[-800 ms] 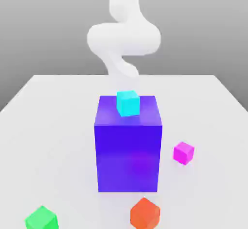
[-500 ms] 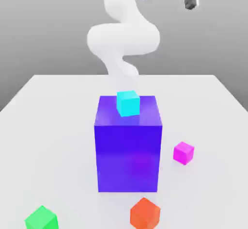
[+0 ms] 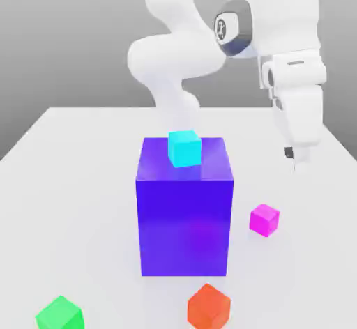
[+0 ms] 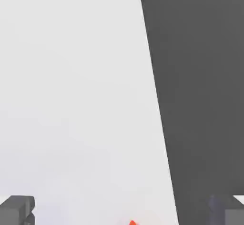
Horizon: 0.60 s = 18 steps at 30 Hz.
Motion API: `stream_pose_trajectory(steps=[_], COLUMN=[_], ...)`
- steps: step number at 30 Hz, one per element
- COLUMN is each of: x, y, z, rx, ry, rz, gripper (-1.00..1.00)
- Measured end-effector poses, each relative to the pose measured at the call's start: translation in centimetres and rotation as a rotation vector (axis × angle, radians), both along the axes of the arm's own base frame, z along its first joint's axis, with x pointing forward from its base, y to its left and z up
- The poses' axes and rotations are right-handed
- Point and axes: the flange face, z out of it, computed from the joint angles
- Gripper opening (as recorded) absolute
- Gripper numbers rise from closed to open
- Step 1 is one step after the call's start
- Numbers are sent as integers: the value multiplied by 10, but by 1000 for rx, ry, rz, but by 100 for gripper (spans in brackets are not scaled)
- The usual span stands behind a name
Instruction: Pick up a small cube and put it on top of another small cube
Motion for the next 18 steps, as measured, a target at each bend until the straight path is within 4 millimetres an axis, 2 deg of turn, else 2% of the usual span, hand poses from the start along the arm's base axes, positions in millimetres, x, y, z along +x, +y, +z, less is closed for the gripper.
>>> stream_pose_trajectory(steps=[6, 11, 14, 18], x=[-53, -104, -113, -113], y=[16, 16, 17, 16], z=[-73, -124, -146, -175], rx=[-105, -177, -187, -189], ry=[82, 153, 167, 168], rz=[364, 672, 734, 737], gripper=[0, 0, 0, 0])
